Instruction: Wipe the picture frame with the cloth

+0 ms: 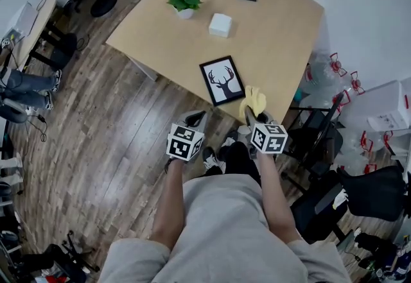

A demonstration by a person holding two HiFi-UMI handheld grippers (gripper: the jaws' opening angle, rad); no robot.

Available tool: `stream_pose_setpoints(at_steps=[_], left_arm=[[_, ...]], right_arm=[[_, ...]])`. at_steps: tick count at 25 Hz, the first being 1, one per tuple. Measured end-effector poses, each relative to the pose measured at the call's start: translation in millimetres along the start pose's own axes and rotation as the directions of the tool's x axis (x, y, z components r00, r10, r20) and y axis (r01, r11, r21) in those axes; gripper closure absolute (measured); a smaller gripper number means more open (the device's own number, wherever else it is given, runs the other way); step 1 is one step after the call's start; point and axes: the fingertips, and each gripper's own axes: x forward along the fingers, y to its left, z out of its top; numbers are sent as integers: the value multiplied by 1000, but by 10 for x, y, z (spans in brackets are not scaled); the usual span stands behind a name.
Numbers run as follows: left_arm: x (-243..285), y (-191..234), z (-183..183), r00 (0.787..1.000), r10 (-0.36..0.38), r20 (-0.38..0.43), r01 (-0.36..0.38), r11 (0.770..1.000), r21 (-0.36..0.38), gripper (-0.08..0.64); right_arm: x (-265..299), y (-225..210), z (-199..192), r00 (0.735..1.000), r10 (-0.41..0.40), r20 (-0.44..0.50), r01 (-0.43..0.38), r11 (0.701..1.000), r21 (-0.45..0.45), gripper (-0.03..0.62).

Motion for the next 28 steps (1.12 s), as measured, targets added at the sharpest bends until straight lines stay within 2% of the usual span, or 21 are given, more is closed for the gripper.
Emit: stream_pose_setpoints(at_steps=[4, 8, 16, 22, 28], left_arm=[[37, -61, 8, 1000, -14, 13, 15, 1000, -14, 508], [66, -153, 87, 999, -51, 10, 50, 998, 27, 508], [40, -69, 122, 999, -27, 31, 27, 1000, 7, 508], [34, -117, 50, 1000, -22, 19, 21, 999, 29, 508], [21, -55, 89, 1000, 11, 22, -12, 999, 32, 508]], right_arm=[[-68, -8, -127, 999, -23, -37, 22, 1000, -22, 538], [-90, -21, -153, 995, -76, -69, 72, 996, -59, 538], [-18, 93, -118, 995, -61, -73, 55, 995, -83, 540], [1, 173, -208, 993, -47, -107, 37, 995, -96, 540], [-1, 140, -187, 993, -46, -108, 38, 997, -73, 548]])
